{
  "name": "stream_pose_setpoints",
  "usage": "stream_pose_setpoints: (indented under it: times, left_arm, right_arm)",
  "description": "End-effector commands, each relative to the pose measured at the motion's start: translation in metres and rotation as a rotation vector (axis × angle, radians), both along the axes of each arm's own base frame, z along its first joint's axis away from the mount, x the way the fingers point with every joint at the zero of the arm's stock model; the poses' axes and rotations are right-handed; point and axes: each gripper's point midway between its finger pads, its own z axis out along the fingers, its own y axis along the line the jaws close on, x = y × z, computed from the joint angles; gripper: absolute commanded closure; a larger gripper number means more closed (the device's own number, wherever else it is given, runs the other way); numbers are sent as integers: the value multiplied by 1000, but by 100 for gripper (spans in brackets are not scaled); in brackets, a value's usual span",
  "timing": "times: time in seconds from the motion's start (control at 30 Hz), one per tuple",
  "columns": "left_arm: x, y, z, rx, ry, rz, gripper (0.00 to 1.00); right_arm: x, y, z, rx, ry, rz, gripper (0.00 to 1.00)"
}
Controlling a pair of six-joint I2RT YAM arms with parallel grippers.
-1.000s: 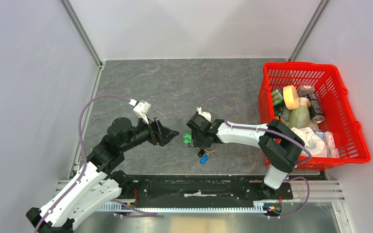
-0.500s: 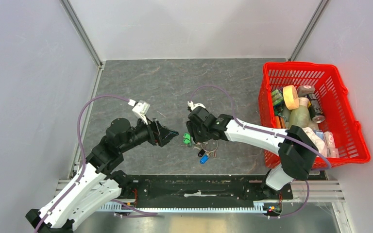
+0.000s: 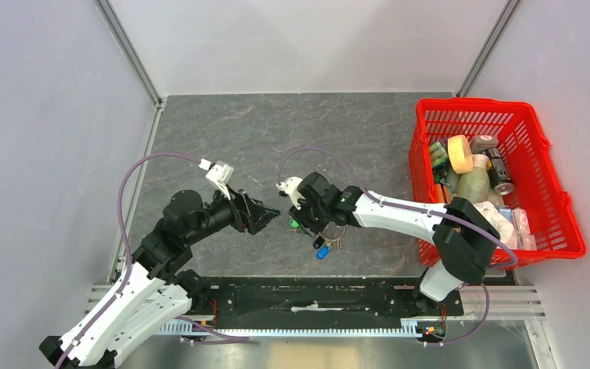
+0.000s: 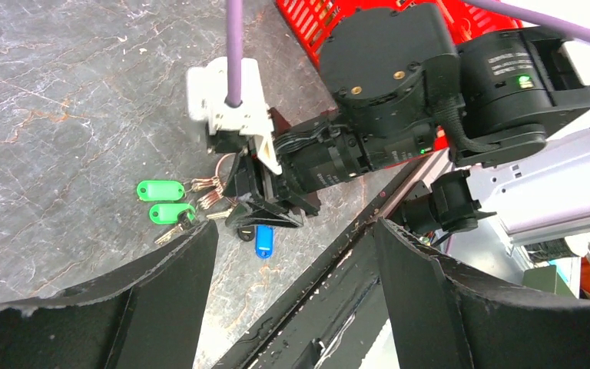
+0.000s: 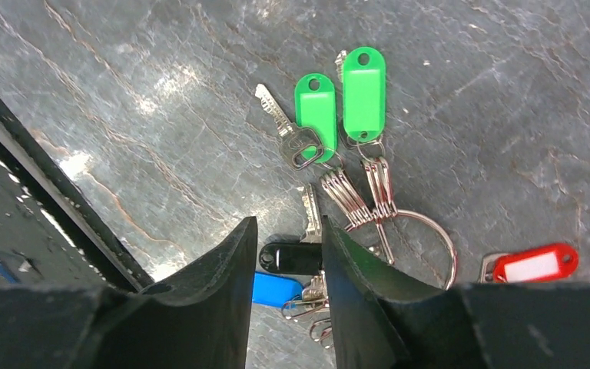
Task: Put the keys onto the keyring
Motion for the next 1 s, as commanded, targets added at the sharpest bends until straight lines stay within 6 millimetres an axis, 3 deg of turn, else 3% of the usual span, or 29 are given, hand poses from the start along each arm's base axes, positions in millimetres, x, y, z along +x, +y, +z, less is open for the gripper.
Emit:
stream_pose_setpoints:
  times: [0.0,0.3,0.67,0.97]
  left_arm:
    - [1,5,4,21,-47,9,19]
    - [0,6,4,28,-54,10,18]
    - [0,6,5,28,-57,5,18]
    - [-1,6,5,30,-57,3,18]
  right_arm:
    - [3,12,-10,-18,-38,149,55]
    - [6,18,-31,-49,-17,176,54]
    - [11,25,-9,4,-60,180,55]
    - [17,22,-16,-26,-74,163,54]
